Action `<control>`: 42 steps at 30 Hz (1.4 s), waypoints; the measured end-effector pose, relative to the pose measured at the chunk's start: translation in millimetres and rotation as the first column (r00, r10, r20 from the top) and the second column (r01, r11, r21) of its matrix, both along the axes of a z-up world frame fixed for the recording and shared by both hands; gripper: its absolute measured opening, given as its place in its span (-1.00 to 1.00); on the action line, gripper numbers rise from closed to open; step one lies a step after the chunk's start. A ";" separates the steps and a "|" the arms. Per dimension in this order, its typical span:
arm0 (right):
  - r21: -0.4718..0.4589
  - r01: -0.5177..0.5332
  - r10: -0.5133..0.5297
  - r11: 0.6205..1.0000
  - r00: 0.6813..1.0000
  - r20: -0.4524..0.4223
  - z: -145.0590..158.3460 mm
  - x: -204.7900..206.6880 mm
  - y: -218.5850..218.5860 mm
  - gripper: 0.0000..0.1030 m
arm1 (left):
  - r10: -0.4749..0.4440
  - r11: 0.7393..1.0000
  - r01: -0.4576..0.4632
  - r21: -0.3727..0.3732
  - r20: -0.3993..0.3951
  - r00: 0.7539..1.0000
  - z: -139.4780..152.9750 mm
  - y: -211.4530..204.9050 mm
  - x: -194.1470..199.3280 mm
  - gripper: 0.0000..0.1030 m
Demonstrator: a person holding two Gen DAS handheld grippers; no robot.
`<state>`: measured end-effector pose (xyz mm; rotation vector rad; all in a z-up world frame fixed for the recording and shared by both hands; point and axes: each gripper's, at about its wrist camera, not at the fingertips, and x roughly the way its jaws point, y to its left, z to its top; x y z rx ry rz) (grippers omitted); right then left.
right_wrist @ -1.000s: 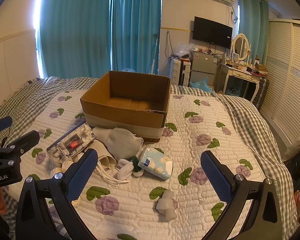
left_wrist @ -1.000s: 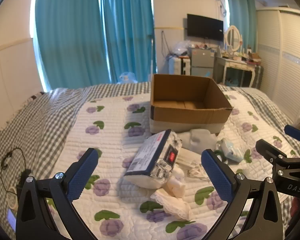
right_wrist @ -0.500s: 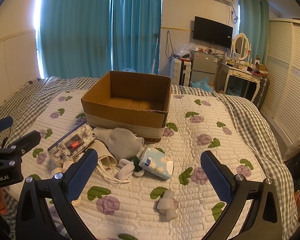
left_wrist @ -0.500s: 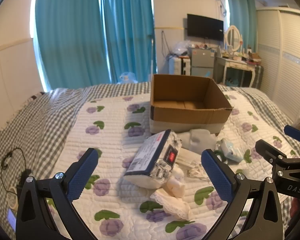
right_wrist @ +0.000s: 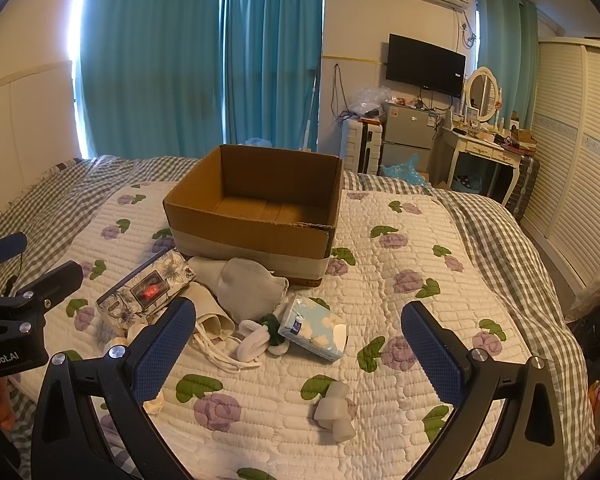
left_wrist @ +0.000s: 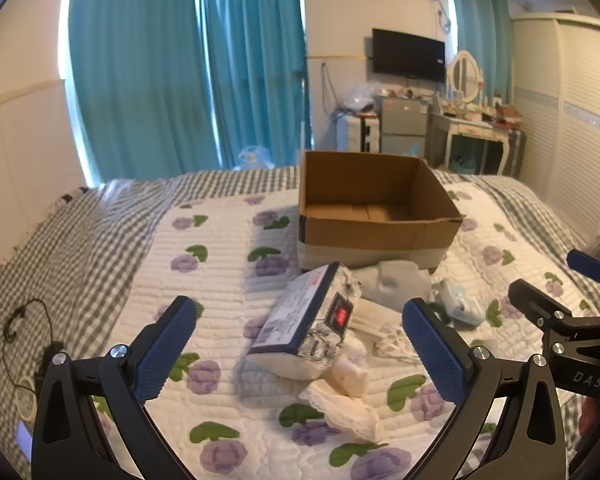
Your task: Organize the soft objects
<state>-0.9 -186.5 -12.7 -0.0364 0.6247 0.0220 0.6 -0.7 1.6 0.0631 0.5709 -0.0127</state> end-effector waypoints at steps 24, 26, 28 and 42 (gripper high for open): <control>0.007 -0.003 0.003 1.000 1.000 -0.004 2.5 0.7 -1.5 1.00 | 0.006 1.000 -0.006 0.001 -0.002 1.000 -2.8 -3.1 -3.0 1.00; 0.010 -0.005 0.005 1.000 1.000 -0.006 2.7 0.3 -1.1 1.00 | 0.005 1.000 -0.005 0.001 0.001 1.000 -3.0 -1.8 -2.8 1.00; 0.007 -0.003 0.003 1.000 1.000 -0.002 3.9 -0.1 -1.4 1.00 | 0.005 1.000 -0.005 0.000 0.006 1.000 -1.9 -3.1 -4.8 1.00; -0.014 0.019 -0.019 1.000 1.000 0.018 30.6 -7.2 -15.8 1.00 | -0.038 0.999 0.037 0.026 0.038 0.999 28.2 -15.2 -8.0 1.00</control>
